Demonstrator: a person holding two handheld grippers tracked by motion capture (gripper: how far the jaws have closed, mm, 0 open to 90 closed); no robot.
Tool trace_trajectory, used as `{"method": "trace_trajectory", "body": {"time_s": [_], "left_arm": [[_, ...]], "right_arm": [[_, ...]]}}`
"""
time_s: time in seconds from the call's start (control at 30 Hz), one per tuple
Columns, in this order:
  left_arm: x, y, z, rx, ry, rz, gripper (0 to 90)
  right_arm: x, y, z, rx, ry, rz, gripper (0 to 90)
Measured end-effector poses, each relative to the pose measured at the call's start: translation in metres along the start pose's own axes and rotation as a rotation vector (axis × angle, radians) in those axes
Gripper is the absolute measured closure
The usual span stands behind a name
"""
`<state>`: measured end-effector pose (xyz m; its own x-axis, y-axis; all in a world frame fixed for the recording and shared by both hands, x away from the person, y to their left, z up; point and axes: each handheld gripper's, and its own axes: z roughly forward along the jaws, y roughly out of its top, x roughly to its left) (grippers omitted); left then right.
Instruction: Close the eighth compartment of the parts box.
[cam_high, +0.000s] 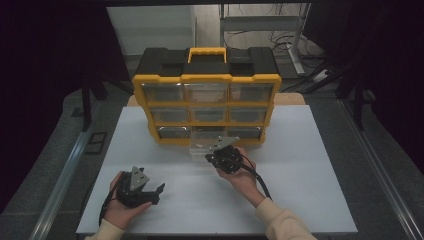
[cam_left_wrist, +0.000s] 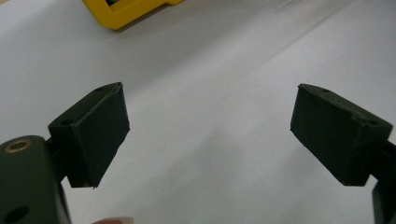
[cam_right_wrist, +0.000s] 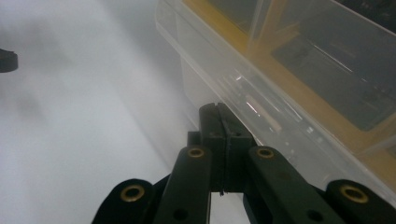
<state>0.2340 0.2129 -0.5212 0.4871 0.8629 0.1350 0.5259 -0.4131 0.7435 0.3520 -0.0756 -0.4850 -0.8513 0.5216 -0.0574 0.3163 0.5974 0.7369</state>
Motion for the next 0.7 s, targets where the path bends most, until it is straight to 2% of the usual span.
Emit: {"method": "trace_trajectory", "body": {"time_s": [0.23, 0.7], "left_arm": [[-0.0004, -0.0001, -0.0003, 0.009, 0.004, 0.013, 12.1], [-0.0003, -0.0013, -0.0004, 0.01, 0.005, 0.007, 12.1]], "right_arm": [[-0.0019, 0.0024, 0.0007, -0.011, -0.011, -0.005, 90.0], [-0.0097, 0.0025, 0.0064, -0.011, -0.028, -0.002, 90.0]]}}
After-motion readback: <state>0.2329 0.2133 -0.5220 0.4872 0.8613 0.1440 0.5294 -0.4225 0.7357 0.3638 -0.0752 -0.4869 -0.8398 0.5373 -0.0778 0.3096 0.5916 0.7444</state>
